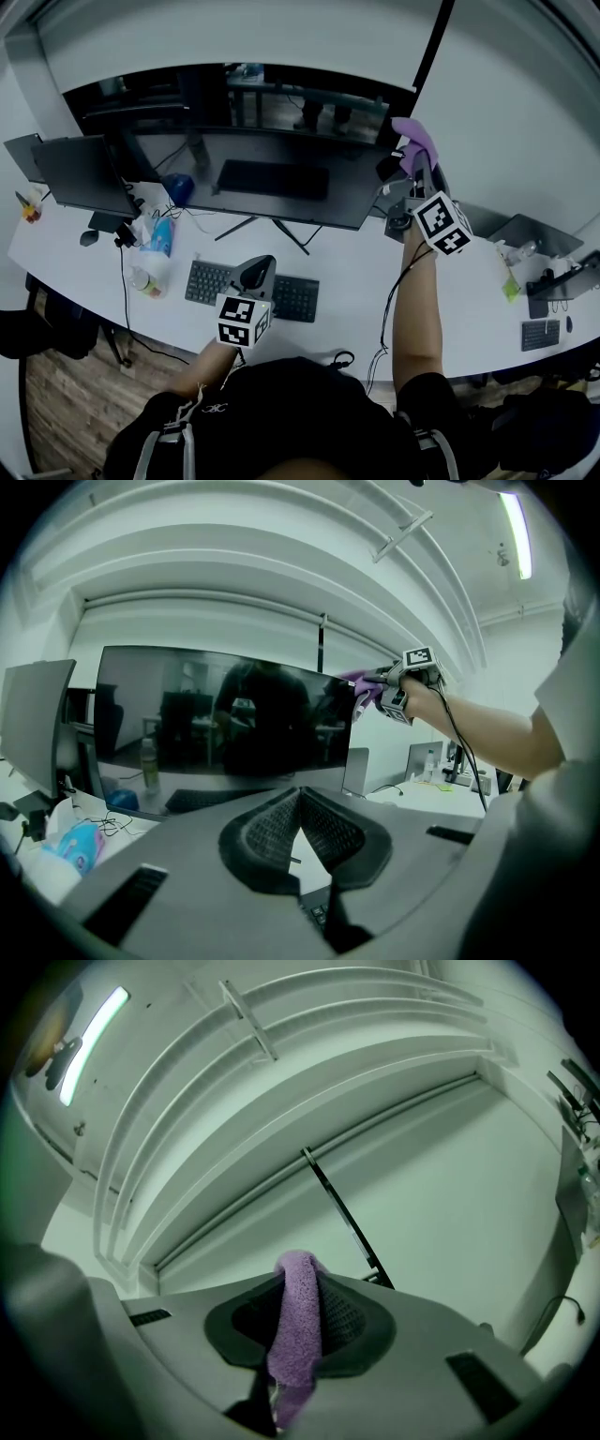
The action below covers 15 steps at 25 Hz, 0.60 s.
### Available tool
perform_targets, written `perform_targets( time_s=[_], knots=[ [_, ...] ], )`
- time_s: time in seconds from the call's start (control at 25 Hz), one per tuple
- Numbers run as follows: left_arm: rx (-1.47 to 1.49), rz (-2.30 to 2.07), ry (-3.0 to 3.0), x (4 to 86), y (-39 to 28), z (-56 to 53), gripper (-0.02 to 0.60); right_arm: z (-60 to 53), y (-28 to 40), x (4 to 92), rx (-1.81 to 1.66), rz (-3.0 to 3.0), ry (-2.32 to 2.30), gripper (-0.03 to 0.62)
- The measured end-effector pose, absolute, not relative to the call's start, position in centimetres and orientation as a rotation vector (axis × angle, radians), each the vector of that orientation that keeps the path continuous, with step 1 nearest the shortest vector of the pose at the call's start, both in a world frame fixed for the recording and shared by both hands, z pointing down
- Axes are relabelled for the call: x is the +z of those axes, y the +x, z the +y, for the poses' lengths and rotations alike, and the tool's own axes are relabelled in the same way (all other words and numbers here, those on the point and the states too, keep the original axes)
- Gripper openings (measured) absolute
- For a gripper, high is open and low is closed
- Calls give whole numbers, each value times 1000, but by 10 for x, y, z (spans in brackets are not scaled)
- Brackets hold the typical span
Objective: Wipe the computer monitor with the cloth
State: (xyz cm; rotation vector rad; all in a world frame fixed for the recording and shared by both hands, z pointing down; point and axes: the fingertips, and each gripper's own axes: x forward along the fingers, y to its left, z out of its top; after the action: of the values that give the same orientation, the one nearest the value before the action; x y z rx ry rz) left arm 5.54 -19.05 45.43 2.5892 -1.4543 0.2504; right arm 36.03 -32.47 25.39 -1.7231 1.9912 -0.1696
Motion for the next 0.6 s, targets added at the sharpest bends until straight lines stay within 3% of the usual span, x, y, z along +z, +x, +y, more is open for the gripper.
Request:
perform_targets(
  time_s=[0.6],
  knots=[
    [268, -1450, 2586, 459, 56, -190, 14, -335, 355, 281, -319, 1981, -1661, 84]
  ],
)
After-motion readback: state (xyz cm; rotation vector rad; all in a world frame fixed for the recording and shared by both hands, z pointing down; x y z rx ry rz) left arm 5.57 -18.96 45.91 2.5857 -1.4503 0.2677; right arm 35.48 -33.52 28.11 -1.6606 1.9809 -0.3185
